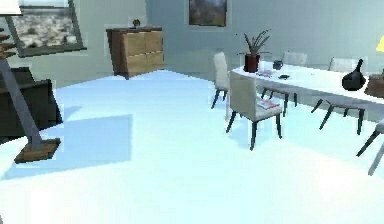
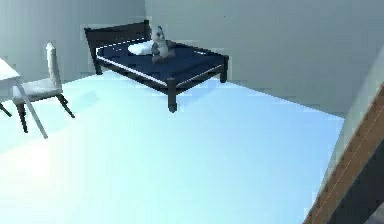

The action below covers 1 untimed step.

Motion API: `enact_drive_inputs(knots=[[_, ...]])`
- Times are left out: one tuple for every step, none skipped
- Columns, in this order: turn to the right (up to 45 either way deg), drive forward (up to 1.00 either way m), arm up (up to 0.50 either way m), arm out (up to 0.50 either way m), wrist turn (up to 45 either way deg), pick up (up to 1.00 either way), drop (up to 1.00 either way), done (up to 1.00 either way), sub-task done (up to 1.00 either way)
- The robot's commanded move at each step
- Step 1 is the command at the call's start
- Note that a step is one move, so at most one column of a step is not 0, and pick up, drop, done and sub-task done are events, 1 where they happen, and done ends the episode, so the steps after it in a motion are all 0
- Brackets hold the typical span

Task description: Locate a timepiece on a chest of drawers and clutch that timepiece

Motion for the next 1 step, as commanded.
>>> enact_drive_inputs(knots=[[0.0, 0.25, 0.00, 0.00, 0.0, 0.00, 0.00, 0.00, 0.00]])
